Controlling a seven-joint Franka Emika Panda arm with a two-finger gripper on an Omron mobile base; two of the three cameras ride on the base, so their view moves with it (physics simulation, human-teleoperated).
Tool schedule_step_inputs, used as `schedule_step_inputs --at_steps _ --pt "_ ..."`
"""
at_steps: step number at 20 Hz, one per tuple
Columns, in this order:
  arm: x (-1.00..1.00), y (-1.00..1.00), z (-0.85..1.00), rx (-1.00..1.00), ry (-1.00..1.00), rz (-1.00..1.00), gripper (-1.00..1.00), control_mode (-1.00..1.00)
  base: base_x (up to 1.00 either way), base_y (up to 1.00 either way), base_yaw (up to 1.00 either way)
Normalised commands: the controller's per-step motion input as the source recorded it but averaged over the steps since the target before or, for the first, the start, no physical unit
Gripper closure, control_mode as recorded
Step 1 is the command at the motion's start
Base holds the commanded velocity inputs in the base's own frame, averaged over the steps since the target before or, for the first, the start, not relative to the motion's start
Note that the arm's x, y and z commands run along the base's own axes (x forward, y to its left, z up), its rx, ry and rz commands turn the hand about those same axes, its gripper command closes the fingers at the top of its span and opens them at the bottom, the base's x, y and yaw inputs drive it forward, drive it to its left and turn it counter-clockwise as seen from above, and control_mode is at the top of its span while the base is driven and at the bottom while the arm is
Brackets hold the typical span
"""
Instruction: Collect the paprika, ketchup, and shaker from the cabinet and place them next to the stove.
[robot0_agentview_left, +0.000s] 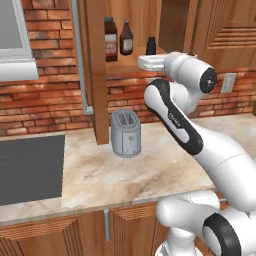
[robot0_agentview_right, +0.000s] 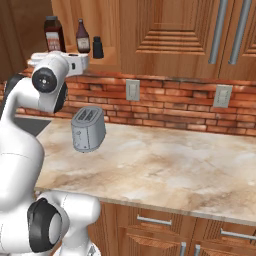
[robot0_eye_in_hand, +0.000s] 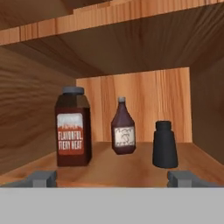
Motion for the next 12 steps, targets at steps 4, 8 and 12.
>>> schedule_step_inputs --at_steps 4,8,12 --pt "0.01 0.05 0.31 0.0 -0.04 0.0 -1.0 -1.0 0.0 0.0 0.0" --pt "0.04 0.15 0.21 0.0 0.0 0.0 -1.0 -1.0 0.0 0.0 0.0" --pt "0.16 0.2 0.01 0.0 0.02 0.0 -1.0 -1.0 0.0 0.0 0.0"
